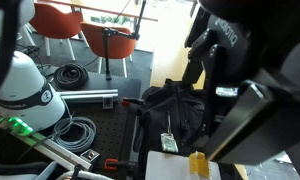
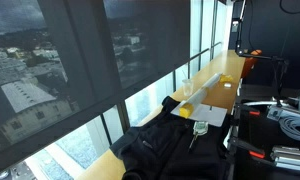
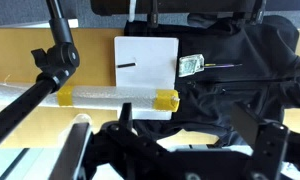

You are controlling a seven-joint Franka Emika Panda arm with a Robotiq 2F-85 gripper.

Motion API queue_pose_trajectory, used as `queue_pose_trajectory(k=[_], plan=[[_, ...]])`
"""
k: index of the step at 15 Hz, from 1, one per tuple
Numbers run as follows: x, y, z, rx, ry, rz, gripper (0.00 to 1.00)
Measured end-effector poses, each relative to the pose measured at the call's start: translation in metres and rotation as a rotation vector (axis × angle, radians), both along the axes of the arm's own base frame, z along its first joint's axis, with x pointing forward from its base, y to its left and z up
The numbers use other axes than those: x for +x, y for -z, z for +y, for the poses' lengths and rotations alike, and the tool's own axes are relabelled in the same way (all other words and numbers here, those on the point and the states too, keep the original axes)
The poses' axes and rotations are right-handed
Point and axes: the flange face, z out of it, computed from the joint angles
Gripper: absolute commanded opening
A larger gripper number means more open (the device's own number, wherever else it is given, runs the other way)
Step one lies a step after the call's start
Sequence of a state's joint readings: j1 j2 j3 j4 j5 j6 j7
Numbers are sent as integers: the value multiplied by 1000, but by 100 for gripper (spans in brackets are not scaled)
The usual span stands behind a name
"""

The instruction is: Close the zip of the jersey

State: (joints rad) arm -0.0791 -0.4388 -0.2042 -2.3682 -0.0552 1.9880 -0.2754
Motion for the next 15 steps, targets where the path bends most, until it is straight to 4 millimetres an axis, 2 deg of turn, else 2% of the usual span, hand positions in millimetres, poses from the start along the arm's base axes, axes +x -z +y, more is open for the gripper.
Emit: queue_pose_trajectory(k=[9, 12, 15], plan=[[2, 2, 3, 0, -4, 5, 100], [13, 13, 15, -5, -20, 12, 100], [34, 36, 41, -13, -47, -3, 100]])
